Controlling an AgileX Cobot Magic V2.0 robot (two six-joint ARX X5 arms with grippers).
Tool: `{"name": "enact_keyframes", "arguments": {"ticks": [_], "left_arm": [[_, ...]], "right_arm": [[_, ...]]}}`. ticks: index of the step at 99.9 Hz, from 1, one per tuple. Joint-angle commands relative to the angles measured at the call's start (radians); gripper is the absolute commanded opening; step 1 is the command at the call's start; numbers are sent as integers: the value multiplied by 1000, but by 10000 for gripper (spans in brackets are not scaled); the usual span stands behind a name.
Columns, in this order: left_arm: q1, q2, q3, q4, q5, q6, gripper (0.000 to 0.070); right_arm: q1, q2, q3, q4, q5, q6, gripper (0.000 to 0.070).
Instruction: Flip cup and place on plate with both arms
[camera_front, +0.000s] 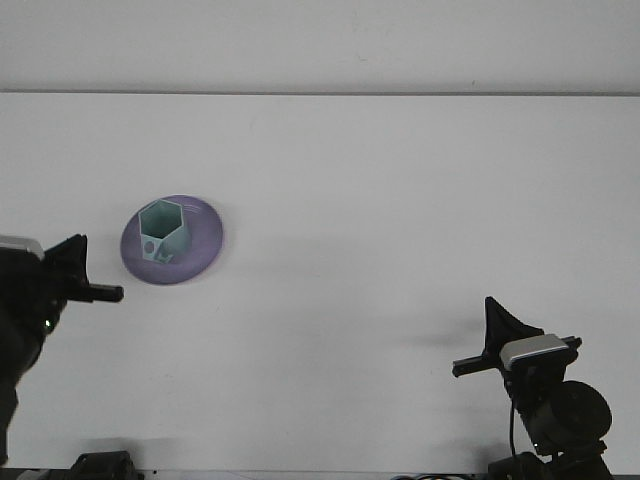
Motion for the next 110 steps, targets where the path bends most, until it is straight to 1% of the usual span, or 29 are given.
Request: {"name": "enact_keyframes", "arguments": {"ticks": [1, 11, 16, 25, 31, 38, 54, 110], "left_arm": [[-1, -117, -196, 114, 13, 5, 12], [-1, -289, -424, 240, 31, 2, 12], [-1, -366, -517, 295, 31, -3, 12], [-1, -476, -649, 392, 31, -49, 12], [-1, -521, -703, 441, 31, -62, 12], [-1, -547, -715, 481, 31, -80, 12], [-1, -550, -703, 550, 31, -83, 14], [-1, -550, -704, 551, 31, -83, 14]], "right_arm": [[2, 4, 8, 20, 4, 10, 0], [2, 4, 8, 40, 10, -8, 0], [2, 4, 8, 54, 28, -18, 0], [2, 4, 8, 79, 58, -19, 0], [2, 4, 8, 85, 61, -19, 0], [2, 4, 8, 80, 60, -18, 0], [2, 4, 8, 78, 60, -16, 0], [2, 4, 8, 78, 60, -16, 0]]}}
